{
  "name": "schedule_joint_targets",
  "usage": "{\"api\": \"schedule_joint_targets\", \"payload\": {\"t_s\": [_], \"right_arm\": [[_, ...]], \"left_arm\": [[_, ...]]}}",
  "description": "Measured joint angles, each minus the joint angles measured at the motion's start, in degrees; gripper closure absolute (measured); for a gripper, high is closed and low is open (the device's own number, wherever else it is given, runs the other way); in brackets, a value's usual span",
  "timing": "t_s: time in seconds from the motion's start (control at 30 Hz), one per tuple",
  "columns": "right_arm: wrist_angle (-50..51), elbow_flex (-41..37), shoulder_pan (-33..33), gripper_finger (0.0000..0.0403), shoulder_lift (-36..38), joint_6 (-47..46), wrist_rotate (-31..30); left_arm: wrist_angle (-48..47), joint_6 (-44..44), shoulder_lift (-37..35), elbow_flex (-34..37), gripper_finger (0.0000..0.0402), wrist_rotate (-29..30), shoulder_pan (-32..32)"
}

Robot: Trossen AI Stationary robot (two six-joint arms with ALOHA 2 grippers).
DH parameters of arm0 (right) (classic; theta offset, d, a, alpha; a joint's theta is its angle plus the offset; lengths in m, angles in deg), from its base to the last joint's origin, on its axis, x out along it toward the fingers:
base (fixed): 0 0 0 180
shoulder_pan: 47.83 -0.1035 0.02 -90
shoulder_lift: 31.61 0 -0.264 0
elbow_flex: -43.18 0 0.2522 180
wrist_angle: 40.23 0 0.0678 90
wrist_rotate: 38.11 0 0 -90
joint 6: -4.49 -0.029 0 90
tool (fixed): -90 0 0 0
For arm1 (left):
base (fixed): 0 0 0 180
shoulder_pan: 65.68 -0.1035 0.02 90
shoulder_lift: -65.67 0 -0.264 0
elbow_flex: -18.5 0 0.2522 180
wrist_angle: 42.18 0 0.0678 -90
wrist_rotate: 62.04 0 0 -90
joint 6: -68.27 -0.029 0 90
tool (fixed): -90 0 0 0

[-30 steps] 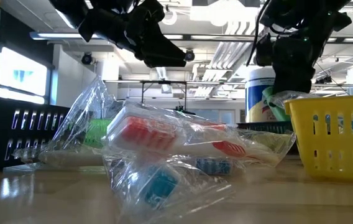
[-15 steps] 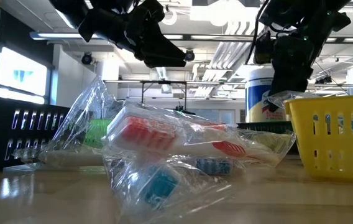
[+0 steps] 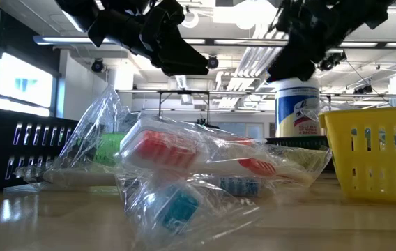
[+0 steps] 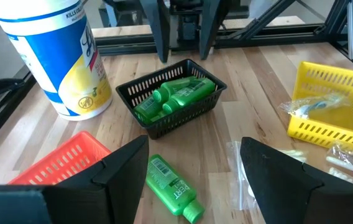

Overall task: Pick & Place Travel size toiletries
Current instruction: Put the blue razor into the green bin

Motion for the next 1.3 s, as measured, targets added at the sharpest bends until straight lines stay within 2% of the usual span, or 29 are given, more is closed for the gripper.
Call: {"api": "schedule_joint_targets", "payload": {"t_s": [0.2, 0.37, 0.83, 1.3], "right_arm": [[-11.9, 0.0, 0.0, 0.025, 0.0, 8.3, 0.0], [-17.3, 0.0, 0.0, 0.0262, 0.1, 13.6, 0.0], [-18.4, 0.0, 0.0, 0.0287, 0.0, 15.0, 0.0], [-18.4, 0.0, 0.0, 0.0292, 0.0, 14.9, 0.0]], "left_arm": [[0.0, 0.1, 0.0, 0.0, 0.0153, 0.0, 0.0], [0.0, 2.1, 0.0, 0.0, 0.0153, 0.0, 0.0], [1.9, 2.4, 0.0, 0.0, 0.0153, 1.2, 0.0], [7.8, 5.6, 0.4, 0.0, 0.0153, 1.3, 0.0]]}}
